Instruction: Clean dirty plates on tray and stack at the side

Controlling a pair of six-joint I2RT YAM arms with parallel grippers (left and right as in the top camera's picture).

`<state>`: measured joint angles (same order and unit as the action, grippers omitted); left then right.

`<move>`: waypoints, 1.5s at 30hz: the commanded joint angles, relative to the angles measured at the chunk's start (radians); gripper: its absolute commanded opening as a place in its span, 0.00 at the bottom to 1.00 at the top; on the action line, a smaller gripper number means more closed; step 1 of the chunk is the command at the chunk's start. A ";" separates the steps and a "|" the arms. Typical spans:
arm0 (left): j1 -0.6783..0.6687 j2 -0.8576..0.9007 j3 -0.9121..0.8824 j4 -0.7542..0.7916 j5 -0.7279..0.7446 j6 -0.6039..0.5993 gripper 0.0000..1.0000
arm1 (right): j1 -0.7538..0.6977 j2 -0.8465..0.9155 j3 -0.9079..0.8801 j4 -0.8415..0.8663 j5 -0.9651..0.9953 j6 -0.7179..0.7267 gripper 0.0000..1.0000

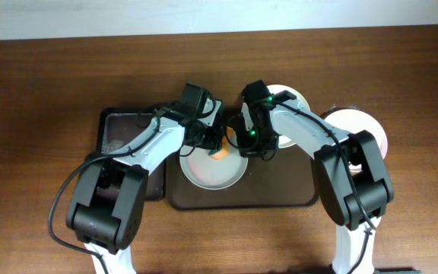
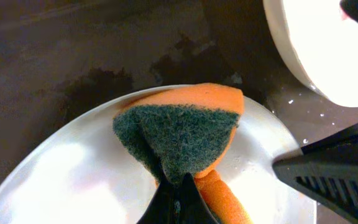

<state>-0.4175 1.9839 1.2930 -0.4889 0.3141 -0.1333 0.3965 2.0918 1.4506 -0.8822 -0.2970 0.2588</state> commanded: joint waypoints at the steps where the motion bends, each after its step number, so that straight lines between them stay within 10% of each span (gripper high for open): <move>1: -0.005 -0.002 0.000 -0.023 -0.108 -0.015 0.00 | 0.010 -0.004 -0.017 -0.007 0.020 -0.006 0.04; 19: 0.079 -0.257 0.000 -0.353 -0.232 -0.070 0.00 | 0.009 -0.033 -0.001 -0.002 0.048 -0.006 0.04; 30: 0.334 -0.338 -0.005 -0.430 -0.237 0.103 0.00 | 0.063 -0.312 0.004 -0.034 0.503 -0.007 0.04; 45: 0.343 -0.223 -0.087 -0.377 -0.341 0.104 0.00 | 0.476 -0.321 0.004 0.099 1.354 -0.006 0.04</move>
<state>-0.0795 1.7401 1.2121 -0.8707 -0.0162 -0.0448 0.8375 1.8015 1.4498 -0.8013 0.8871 0.2504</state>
